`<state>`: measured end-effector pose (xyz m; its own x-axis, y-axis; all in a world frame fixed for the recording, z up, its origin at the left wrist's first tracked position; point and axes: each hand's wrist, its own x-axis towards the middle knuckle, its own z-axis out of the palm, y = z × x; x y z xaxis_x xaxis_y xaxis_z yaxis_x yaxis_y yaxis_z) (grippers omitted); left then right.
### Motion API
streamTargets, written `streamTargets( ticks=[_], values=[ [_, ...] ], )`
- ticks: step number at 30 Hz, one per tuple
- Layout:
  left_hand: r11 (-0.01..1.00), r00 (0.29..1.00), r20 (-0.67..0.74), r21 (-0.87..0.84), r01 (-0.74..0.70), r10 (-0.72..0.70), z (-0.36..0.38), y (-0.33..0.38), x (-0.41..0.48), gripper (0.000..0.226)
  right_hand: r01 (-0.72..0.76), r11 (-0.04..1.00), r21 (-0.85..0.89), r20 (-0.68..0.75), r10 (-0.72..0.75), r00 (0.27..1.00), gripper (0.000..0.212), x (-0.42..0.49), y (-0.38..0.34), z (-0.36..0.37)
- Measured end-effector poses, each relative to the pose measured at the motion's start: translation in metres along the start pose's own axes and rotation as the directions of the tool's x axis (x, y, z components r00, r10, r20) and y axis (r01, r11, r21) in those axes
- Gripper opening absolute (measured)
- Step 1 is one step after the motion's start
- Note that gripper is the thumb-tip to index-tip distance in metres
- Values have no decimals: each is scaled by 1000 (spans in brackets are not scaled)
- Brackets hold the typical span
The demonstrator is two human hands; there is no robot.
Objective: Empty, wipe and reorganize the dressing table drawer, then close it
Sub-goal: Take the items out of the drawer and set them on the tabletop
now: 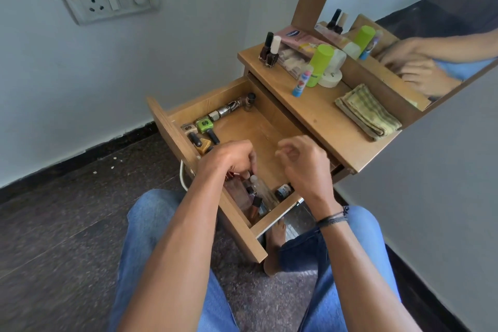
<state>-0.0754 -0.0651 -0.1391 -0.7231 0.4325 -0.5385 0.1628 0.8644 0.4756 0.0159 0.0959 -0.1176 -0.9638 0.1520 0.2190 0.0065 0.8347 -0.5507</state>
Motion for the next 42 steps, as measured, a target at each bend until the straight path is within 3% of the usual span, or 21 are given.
streamTargets(
  ticks=[2, 4, 9, 14, 21, 28, 35, 42],
  values=[
    [1000, 1000, -15, 10, 3, -3, 2, -1, -1, 27, 22, 987, -158, 283, 24, 959, 22, -10, 5, 6],
    [1000, 1000, 1, 0, -3, 3, 4, -3, -2, 21, 77, 950, -301, 448, 69, 891, 18, -13, 7, 11],
    [999, 999, -44, -50, 16, -18, 7, -3, -3, 15, 135, 915, -380, 508, 85, 857, 35, -11, 4, 20],
    [997, 998, -60, -72, 21, -25, 5, -4, -3, 14, 122, 903, -411, 494, 108, 863, 45, -10, 6, 29],
    [1000, 1000, 16, -22, 16, -16, 6, -3, -6, 32, 66, 881, -469, 276, 76, 958, 58, -19, 8, 44],
    [999, 998, 53, -45, 25, -23, 7, -5, -7, 43, 36, 884, -465, 275, 106, 955, 45, -20, 8, 43],
    [993, 999, -21, -113, 32, -34, 4, -6, -6, 45, 76, 875, -478, 285, 72, 956, 43, -22, 8, 40],
    [983, 998, -7, -171, -66, 66, 2, -2, -8, 49, 97, 896, -434, 270, 27, 962, 42, -24, 9, 39]
  ],
)
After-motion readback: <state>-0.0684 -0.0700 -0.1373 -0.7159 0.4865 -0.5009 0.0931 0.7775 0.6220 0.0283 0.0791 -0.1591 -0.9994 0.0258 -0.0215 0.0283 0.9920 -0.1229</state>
